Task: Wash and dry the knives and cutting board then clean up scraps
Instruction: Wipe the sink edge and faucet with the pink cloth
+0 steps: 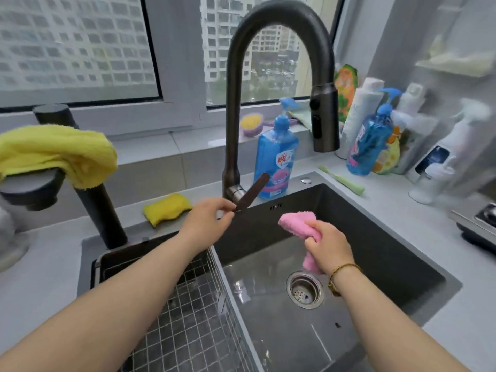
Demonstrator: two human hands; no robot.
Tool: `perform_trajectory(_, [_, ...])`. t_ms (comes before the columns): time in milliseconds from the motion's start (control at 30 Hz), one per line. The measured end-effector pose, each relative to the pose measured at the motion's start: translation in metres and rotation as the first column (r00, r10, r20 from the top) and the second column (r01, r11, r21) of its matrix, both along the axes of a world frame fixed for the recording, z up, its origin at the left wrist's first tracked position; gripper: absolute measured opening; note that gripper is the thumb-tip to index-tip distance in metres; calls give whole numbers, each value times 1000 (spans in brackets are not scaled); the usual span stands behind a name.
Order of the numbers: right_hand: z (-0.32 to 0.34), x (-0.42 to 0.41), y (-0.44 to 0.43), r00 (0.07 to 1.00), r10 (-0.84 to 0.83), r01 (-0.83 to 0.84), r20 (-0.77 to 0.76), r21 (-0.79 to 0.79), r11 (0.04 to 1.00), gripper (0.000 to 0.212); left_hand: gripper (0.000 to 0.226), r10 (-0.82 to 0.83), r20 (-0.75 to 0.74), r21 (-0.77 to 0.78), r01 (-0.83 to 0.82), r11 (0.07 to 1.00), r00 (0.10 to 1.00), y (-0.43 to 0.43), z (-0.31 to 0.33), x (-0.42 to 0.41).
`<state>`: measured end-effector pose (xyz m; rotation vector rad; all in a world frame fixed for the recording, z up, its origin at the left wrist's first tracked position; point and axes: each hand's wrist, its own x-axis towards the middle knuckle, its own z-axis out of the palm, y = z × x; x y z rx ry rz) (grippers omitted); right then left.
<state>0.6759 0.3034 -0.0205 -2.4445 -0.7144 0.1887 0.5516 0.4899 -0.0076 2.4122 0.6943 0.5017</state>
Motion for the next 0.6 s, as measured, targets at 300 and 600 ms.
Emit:
perform_trajectory(300, [-11, 106, -26, 1000, -12, 13, -12, 61, 998, 34, 29, -1, -54, 152, 9, 988, 999, -50, 38, 104])
perform_trajectory(600, [-25, 208, -14, 985, 158, -147, -69, 136, 980, 34, 51, 485, 223, -134, -466, 875, 846, -24, 47, 229])
